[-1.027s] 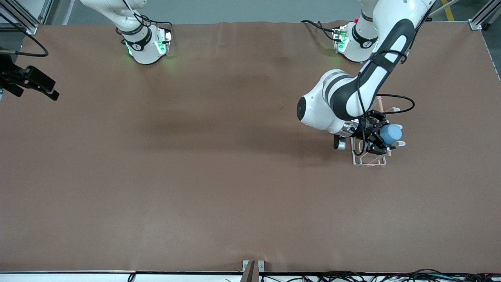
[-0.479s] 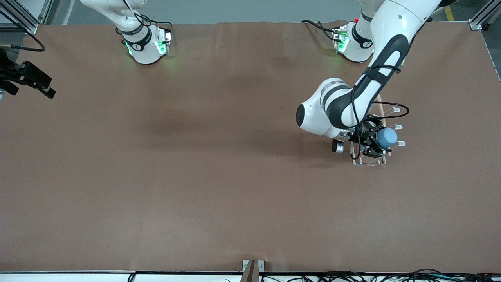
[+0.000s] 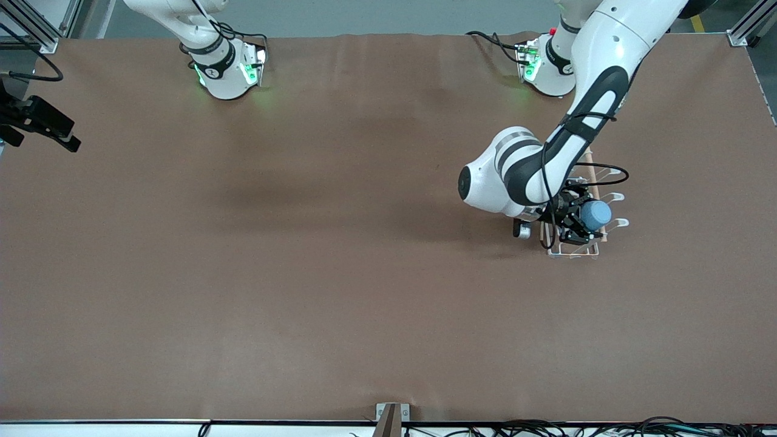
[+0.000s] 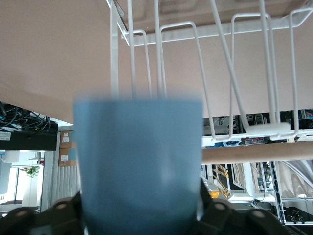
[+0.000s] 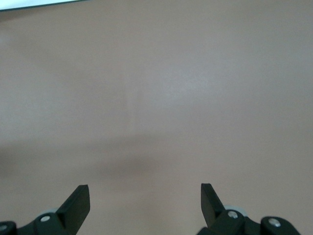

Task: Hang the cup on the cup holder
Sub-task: 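Lower the cup onto a rack hook with the left gripper, then open the left gripper and lift it away from the cup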

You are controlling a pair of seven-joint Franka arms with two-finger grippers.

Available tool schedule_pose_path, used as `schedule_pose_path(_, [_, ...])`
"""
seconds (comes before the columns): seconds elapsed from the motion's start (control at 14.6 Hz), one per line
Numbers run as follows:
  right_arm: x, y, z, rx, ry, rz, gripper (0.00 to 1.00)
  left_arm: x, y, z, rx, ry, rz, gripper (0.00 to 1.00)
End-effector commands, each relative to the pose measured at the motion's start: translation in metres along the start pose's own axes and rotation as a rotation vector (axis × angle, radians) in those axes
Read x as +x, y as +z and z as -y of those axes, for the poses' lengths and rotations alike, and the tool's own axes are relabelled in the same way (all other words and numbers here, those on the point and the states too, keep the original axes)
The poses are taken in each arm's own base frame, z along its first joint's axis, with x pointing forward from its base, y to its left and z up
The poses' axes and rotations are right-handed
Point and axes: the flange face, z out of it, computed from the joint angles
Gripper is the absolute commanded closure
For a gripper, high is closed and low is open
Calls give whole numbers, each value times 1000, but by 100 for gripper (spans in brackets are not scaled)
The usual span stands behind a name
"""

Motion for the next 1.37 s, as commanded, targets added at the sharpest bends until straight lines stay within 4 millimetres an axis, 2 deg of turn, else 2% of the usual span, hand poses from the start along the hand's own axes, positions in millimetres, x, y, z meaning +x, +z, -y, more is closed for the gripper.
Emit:
schedule_pose_path(0.0, [9, 1, -2, 1, -17, 20, 0, 0, 1, -3, 13, -40, 30, 0])
schedule_pose_path(0.21, [9, 4, -3, 2, -45, 28, 0, -22, -6, 3, 14, -84, 40, 0])
schedule_pose_path(0.27, [9, 5, -2, 2, -47, 31, 0, -38, -14, 8, 23, -117, 34, 0])
schedule_pose_path(0.41, [9, 6, -2, 2, -50, 33, 0, -87, -23, 25, 4, -225, -6, 0])
schedule_pose_path(0.75, [8, 6, 0, 17, -65, 35, 0, -180, -58, 63, -140, -436, -293, 0])
schedule_pose_path(0.89, [8, 7, 0, 17, -86, 38, 0, -207, -70, 64, -186, -486, -395, 0])
schedule_pose_path(0.96, [8, 7, -1, 18, -109, 37, 0, -233, -79, 63, -213, -581, -460, 0])
schedule_pose_path(1.23, [9, 7, -11, 16, -143, 37, 0, -273, -101, 58, -349, -864, -626, 0])
schedule_pose_path(1.3, [9, 7, -11, 16, -143, 37, 0, -286, -100, 55, -407, -941, -671, 0])
